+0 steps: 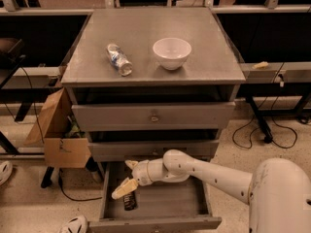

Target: Pick rxbar chocolate from bottom drawer and place on counter

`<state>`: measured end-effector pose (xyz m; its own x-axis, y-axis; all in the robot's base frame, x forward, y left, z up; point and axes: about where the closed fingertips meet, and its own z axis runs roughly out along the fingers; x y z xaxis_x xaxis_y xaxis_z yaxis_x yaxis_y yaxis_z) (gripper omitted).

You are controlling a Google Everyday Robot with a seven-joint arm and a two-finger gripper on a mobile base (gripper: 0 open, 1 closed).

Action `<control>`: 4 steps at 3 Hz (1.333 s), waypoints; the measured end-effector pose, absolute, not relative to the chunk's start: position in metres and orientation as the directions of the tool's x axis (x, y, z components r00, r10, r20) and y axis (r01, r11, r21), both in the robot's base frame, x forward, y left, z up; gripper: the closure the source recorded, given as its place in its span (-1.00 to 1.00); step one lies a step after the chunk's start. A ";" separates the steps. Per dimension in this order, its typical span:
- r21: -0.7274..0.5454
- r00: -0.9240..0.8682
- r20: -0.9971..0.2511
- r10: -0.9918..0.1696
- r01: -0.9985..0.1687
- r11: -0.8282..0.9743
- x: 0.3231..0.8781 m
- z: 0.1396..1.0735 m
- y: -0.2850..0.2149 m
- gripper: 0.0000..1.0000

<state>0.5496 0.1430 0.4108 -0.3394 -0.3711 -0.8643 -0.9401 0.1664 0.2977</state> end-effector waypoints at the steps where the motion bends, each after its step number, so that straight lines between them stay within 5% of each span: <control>1: 0.167 -0.211 -0.915 -0.343 -0.974 0.155 0.567 0.380 0.147 -1.00; 4: 0.050 -0.133 -0.907 -0.400 -0.976 0.210 0.615 0.306 0.143 -1.00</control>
Offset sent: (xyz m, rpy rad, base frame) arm 0.0750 -0.0075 -0.1134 0.0533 -0.3497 -0.0538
